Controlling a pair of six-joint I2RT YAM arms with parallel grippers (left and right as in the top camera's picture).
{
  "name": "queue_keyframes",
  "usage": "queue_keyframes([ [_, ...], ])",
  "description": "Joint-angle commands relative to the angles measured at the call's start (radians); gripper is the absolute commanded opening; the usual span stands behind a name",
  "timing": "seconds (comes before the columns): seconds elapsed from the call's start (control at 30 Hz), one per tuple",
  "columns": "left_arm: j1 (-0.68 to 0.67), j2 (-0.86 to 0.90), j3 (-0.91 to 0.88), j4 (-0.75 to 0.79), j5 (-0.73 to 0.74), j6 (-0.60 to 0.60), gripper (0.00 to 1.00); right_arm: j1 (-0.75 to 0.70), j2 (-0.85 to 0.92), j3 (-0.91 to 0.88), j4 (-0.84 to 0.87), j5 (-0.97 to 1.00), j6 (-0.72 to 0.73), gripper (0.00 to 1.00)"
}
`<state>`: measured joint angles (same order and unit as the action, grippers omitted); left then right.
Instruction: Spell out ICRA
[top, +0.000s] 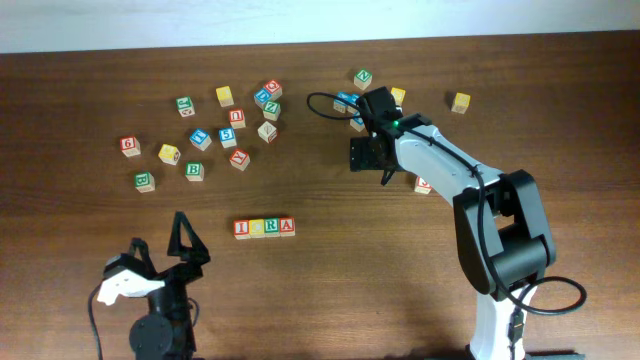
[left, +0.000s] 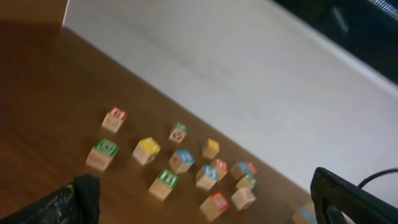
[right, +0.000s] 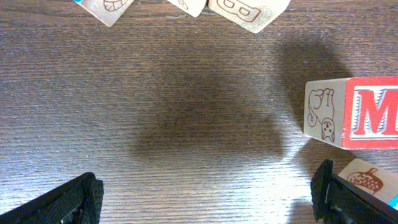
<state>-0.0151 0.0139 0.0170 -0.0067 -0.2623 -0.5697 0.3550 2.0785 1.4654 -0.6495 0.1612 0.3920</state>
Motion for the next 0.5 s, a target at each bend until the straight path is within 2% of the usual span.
queue_keyframes([
  [0.0,-0.004,-0.01,-0.008,-0.017,-0.003,-0.002,0.99,0.003,-0.001,-0.009,0.0,0.019,0.001,0.98],
  [0.47,-0.004,-0.009,-0.008,-0.054,-0.003,-0.002,1.0,0.003,-0.002,-0.009,0.0,0.019,0.001,0.99],
])
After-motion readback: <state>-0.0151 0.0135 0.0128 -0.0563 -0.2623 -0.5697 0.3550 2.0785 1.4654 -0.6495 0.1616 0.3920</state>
